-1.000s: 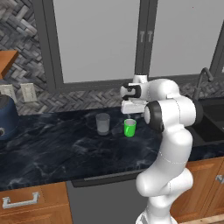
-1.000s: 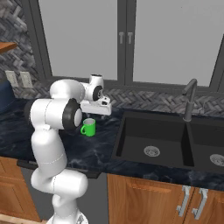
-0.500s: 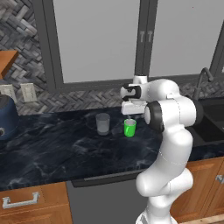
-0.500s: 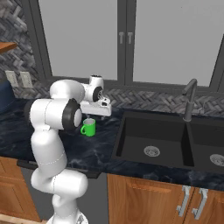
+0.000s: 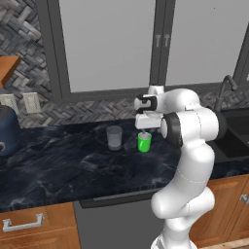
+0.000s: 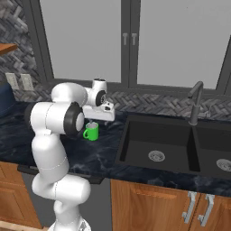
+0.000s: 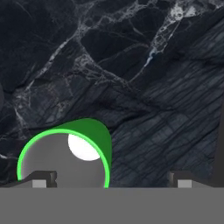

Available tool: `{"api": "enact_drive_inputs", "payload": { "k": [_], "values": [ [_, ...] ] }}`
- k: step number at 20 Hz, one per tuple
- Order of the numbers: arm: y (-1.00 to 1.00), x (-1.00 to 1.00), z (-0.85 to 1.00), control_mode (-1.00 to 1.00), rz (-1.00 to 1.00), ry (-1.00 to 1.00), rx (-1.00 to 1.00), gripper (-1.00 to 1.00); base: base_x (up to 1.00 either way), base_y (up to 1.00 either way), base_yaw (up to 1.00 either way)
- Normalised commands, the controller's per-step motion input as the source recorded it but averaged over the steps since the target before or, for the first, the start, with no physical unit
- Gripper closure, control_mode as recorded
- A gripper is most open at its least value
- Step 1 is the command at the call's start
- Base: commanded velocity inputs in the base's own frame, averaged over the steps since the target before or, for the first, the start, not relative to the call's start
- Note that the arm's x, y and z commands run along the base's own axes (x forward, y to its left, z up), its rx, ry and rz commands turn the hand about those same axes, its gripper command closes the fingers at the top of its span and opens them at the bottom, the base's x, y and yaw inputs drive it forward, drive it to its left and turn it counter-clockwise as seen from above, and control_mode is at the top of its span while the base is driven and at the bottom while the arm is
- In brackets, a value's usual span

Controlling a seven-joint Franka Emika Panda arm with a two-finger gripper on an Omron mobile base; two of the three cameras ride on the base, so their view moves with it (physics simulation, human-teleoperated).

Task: Place the mug in the left basin and the glass cup in the right basin of the sink.

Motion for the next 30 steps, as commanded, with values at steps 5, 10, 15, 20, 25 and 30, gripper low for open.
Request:
{"api": "enact_drive_inputs", "payload": {
  "k": [5,10,15,20,25,30],
  "values": [
    [-0.01,-0.04,-0.14,-1.0,0.0,0.0,0.0,-1.0,0.0,0.0,0.0],
    [-0.01,-0.02,-0.2,-1.0,0.0,0.0,0.0,-1.0,0.0,0.0,0.0],
    [0.0,0.0,-0.14,-1.0,0.0,0.0,0.0,-1.0,0.0,0.0,0.0],
    [0.0,0.0,-0.08,-1.0,0.0,0.0,0.0,-1.0,0.0,0.0,0.0],
    [0.0,0.0,-0.12,-1.0,0.0,0.0,0.0,-1.0,0.0,0.0,0.0],
    [0.0,0.0,-0.15,-1.0,0.0,0.0,0.0,-1.0,0.0,0.0,0.0]
  ]
}}
